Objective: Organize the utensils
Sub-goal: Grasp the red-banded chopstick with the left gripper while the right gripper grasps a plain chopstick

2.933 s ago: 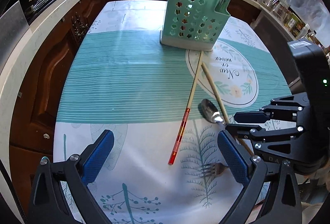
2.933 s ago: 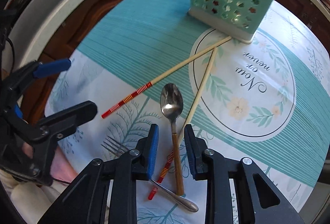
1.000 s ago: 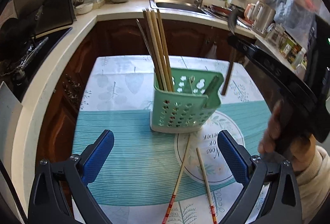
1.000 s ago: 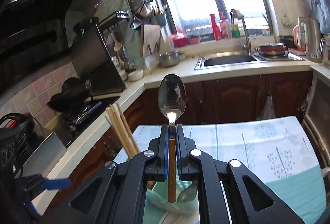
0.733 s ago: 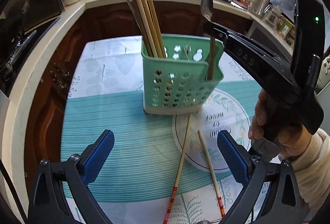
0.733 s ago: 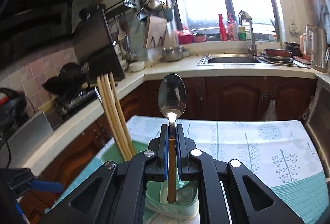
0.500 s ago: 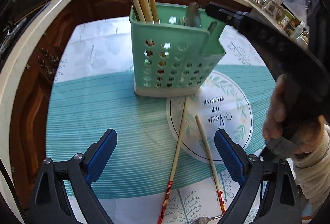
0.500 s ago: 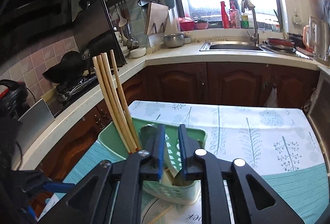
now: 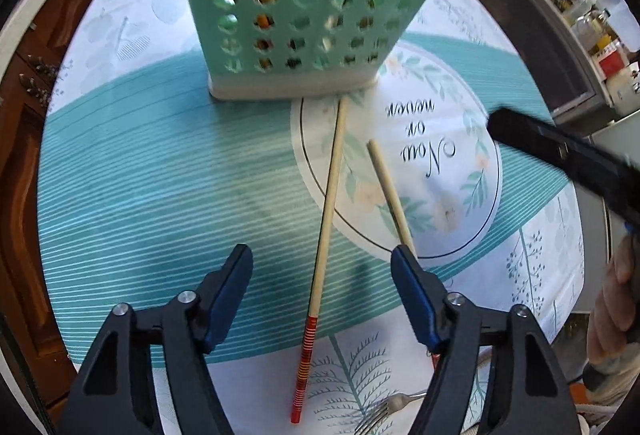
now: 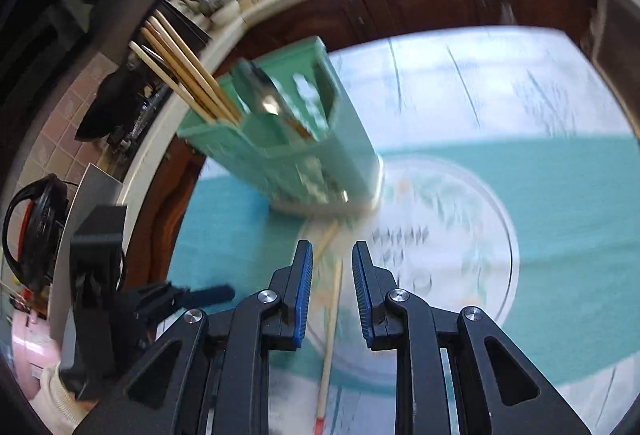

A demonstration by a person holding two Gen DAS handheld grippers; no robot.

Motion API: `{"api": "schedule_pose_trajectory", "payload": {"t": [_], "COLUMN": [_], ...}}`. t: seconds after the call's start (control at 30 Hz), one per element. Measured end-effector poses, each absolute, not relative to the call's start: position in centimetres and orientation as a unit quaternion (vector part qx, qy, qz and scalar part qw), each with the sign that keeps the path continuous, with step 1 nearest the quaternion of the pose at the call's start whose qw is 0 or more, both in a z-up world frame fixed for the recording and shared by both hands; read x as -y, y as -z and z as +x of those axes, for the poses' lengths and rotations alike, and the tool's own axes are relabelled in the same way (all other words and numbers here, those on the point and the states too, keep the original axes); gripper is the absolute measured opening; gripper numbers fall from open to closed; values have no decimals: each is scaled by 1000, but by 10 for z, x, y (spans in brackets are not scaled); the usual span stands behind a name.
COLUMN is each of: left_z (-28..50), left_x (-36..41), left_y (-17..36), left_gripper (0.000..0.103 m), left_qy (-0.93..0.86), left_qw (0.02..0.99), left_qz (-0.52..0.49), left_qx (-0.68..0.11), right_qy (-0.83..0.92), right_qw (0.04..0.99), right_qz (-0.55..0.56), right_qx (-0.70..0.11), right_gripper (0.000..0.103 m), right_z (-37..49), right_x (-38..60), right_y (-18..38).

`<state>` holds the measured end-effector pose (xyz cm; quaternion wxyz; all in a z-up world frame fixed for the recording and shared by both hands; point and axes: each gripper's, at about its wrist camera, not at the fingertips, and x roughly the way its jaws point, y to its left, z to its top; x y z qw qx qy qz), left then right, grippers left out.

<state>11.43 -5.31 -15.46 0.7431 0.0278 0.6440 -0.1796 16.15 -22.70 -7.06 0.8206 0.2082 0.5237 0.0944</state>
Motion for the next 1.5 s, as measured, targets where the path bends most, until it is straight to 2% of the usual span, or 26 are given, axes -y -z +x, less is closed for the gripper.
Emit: {"api": "schedule_pose_trajectory", "payload": {"t": [0.23, 0.3, 0.37, 0.53, 0.6, 0.63, 0.67, 0.87, 1.1, 1.3, 1.37, 1.43, 1.5], "left_z": [119, 119, 119, 120, 120, 120, 124, 125, 106, 94, 92, 85, 82], "left_x": [74, 83, 89, 97, 94, 92, 89, 67, 41, 21, 10, 0, -9], "left_y": [164, 169, 176, 176, 174, 174, 174, 174, 172, 163, 158, 153, 145], "left_gripper": [64, 58, 46, 42, 26, 6, 4, 3, 3, 3, 3, 3, 3], "left_qy": [182, 181, 178, 177, 169, 164, 165, 160, 149, 145, 143, 141, 142], "left_qw": [712, 704, 693, 692, 695, 696, 694, 691, 697, 705, 711, 716, 726], "left_qz": [83, 100, 109, 118, 130, 132, 120, 80, 45, 20, 15, 7, -2], "left_qx": [-673, -679, -690, -690, -686, -686, -691, -700, -700, -694, -689, -683, -673], "right_qy": [-95, -98, -102, -116, -120, -120, -123, -129, -110, -70, -54, -50, -67], "right_qw": [787, 784, 782, 784, 781, 779, 778, 761, 751, 759, 766, 768, 763], "right_qz": [220, 221, 222, 218, 215, 214, 211, 182, 99, 7, -23, -28, 18], "right_qx": [-568, -572, -573, -570, -574, -577, -579, -610, -643, -647, -640, -637, -642], "right_gripper": [21, 21, 21, 21, 21, 21, 21, 21, 21, 14, 8, 7, 6], "right_z": [137, 133, 130, 129, 128, 129, 131, 140, 154, 154, 151, 149, 150], "right_x": [222, 218, 218, 211, 206, 207, 205, 181, 137, 101, 94, 90, 96], "right_y": [95, 101, 105, 110, 112, 107, 108, 121, 129, 135, 139, 139, 139]}}
